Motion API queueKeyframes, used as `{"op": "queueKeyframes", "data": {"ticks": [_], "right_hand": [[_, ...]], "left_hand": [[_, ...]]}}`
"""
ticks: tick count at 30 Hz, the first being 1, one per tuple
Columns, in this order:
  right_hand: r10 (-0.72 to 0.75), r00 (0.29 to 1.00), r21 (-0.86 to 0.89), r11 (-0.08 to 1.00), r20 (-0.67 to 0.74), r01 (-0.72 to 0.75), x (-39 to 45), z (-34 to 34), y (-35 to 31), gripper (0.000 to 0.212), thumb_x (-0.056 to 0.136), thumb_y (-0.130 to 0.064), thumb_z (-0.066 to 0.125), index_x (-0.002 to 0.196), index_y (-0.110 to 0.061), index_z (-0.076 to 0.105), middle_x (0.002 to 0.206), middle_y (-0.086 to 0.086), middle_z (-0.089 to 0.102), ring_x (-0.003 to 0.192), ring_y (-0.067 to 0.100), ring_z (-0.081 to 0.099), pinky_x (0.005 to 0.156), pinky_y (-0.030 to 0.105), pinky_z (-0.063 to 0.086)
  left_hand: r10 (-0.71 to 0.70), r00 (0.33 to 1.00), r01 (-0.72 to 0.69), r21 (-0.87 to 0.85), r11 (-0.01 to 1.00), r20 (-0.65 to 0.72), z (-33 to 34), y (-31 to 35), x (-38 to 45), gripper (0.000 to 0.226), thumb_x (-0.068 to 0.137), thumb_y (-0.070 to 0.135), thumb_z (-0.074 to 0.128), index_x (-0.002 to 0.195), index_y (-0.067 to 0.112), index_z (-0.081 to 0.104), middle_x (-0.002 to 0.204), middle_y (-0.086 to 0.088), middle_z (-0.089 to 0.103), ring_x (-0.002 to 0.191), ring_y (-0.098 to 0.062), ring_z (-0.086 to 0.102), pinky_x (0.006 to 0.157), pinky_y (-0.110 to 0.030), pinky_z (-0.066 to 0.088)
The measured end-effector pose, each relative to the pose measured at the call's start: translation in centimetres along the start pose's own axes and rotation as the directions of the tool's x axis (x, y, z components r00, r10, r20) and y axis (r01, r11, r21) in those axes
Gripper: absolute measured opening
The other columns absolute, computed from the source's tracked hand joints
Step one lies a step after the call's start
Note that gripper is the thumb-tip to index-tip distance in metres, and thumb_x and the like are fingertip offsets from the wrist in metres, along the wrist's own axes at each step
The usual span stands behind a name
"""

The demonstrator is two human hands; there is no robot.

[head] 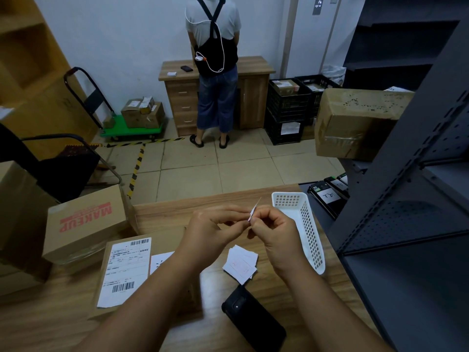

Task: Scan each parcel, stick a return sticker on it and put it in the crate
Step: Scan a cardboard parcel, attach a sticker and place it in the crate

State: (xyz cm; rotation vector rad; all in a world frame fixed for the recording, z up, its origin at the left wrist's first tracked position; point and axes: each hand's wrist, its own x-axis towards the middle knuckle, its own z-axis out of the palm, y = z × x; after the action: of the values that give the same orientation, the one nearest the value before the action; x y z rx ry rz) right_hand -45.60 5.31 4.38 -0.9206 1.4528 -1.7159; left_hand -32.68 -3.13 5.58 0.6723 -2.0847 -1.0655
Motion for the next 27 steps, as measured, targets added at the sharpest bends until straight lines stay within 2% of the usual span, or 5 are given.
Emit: {"op": "queueKeyframes", "data": {"ticks": [9,12,20,23,27], "right_hand": [[-0.037,0.998,-0.084,0.996,0.049,0.041,0.4,0.0,0.3,0.021,0.086,0.01,0.059,0.07,-0.004,0.061,0.086,0.016,0.062,0.067,0.014,0.058,0.063,0.025,0.051],[-0.067,0.996,-0.135,0.988,0.057,0.074,0.6,-0.1,0.6,0.011,0.079,-0.004,0.064,0.07,-0.009,0.062,0.085,0.01,0.062,0.072,0.015,0.059,0.066,0.03,0.053],[-0.076,0.996,-0.14,0.987,0.056,0.083,0.7,-0.8,1.2,0.008,0.077,-0.008,0.062,0.069,-0.01,0.06,0.082,0.002,0.062,0.074,0.016,0.06,0.066,0.033,0.054],[0.017,1.0,-0.096,0.995,-0.019,-0.018,0.9,-2.0,1.6,0.017,0.085,0.003,0.058,0.069,-0.004,0.056,0.079,0.006,0.062,0.065,0.013,0.058,0.065,0.031,0.054],[0.204,0.979,0.06,0.977,0.006,-0.204,1.4,-3.7,2.7,0.009,0.081,-0.019,0.06,0.086,-0.011,0.061,0.091,0.004,0.07,0.078,0.023,0.068,0.082,0.048,0.055]], "left_hand": [[0.027,1.0,-0.027,0.088,0.996,-0.002,-0.6,0.6,0.2,0.017,0.079,0.004,0.075,0.086,0.018,0.08,0.098,0.023,0.072,0.089,-0.004,0.069,0.077,-0.026,0.055],[0.012,1.0,-0.01,0.095,0.995,-0.021,-0.4,0.8,0.2,0.019,0.078,0.001,0.073,0.083,0.018,0.08,0.095,0.022,0.073,0.089,-0.003,0.069,0.077,-0.024,0.055],[-0.296,0.955,0.289,-0.169,0.942,-0.015,0.5,1.2,0.7,0.016,0.084,-0.001,0.066,0.075,0.009,0.075,0.086,0.008,0.075,0.085,-0.01,0.07,0.077,-0.023,0.055],[-0.427,0.903,0.39,-0.318,0.864,-0.053,1.2,0.8,1.2,0.013,0.087,-0.001,0.061,0.078,0.0,0.071,0.085,0.0,0.075,0.085,-0.019,0.07,0.079,-0.031,0.058],[-0.509,0.861,0.472,-0.358,0.806,-0.012,3.1,0.1,1.8,0.011,0.09,0.005,0.062,0.081,0.004,0.07,0.082,-0.003,0.074,0.078,-0.016,0.069,0.075,-0.029,0.058]]}}
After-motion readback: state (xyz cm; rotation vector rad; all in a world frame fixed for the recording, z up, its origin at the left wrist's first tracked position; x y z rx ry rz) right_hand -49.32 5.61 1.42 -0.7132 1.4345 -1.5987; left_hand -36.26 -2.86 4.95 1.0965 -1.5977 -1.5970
